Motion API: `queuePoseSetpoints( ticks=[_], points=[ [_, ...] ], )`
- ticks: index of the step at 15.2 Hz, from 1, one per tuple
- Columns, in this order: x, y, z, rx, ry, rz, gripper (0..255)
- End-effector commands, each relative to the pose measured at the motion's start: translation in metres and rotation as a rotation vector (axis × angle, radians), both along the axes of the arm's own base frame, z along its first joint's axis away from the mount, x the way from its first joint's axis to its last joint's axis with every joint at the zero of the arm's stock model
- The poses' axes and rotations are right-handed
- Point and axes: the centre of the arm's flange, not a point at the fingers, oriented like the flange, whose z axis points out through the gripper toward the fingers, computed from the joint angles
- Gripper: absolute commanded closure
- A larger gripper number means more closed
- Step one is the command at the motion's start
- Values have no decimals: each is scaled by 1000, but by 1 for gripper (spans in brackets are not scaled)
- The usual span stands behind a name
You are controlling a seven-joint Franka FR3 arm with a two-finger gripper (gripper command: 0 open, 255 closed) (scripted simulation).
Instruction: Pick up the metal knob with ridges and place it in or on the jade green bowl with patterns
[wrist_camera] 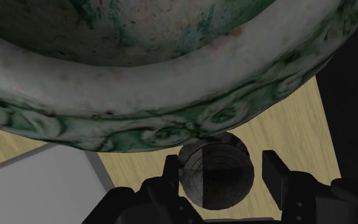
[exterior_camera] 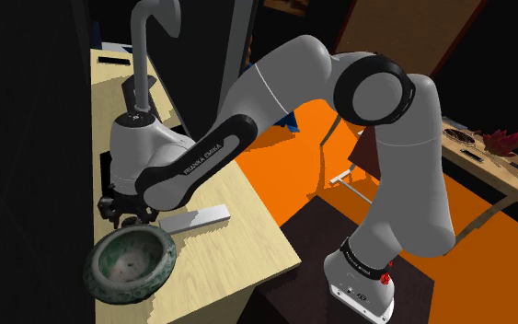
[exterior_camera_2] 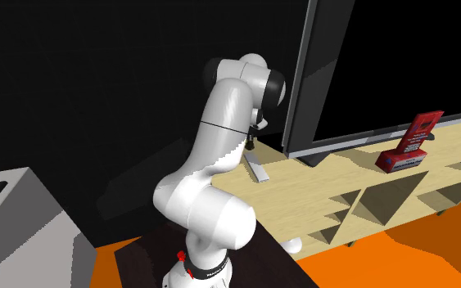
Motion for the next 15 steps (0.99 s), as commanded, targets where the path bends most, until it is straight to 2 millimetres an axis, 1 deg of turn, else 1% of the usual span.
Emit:
queuePoseSetpoints(
  ticks=[1,9,15],
  points=[
    [0,0,0,0,0,0,255],
    [0,0,0,0,0,0,255],
    [0,0,32,0,0,0,255]
  ],
)
